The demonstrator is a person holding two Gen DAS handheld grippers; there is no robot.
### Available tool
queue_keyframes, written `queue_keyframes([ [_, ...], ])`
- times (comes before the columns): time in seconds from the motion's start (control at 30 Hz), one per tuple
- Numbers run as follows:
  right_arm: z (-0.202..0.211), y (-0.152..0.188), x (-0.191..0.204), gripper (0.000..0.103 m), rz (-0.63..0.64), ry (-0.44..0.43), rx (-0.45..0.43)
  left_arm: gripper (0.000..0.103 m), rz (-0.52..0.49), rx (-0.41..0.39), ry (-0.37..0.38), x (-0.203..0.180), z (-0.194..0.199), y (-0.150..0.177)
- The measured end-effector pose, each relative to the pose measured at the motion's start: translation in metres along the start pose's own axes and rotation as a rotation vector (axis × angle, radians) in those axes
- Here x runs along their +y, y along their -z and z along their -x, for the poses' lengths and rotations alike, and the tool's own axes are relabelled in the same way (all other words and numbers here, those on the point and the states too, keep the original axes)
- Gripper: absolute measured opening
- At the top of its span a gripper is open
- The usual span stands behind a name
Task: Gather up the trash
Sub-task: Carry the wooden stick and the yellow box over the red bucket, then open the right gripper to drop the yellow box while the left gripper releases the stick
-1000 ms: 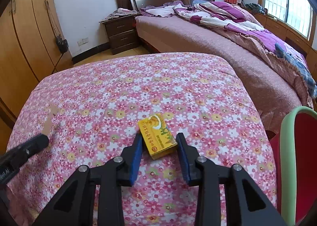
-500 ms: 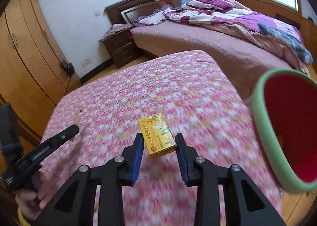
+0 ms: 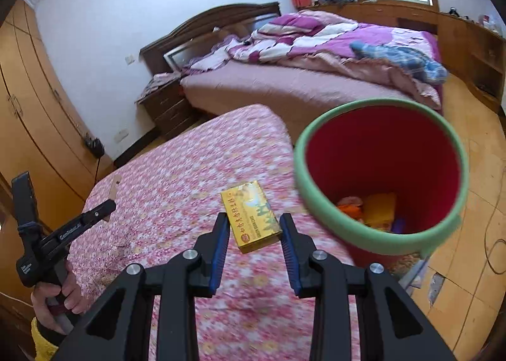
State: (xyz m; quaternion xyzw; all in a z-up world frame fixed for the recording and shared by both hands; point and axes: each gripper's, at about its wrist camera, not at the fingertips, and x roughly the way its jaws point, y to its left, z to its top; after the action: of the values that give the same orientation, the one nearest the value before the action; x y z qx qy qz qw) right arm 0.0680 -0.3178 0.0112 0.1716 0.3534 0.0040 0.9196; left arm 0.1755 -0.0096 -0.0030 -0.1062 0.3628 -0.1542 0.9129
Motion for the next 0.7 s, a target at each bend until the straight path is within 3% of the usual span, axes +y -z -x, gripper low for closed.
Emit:
queue_keyframes([
  [0.3,0.030,-0.005,-0.054,0.035,-0.049,0.039,-0.048,0.010,-0.043,0.026,0.109,-0.066,0.019,0.008],
  [0.7,0.038,-0.033,-0.139,0.035,-0.083,0.133,-0.080,0.010,-0.202,0.128,0.220,-0.179,-0.018,0.006],
])
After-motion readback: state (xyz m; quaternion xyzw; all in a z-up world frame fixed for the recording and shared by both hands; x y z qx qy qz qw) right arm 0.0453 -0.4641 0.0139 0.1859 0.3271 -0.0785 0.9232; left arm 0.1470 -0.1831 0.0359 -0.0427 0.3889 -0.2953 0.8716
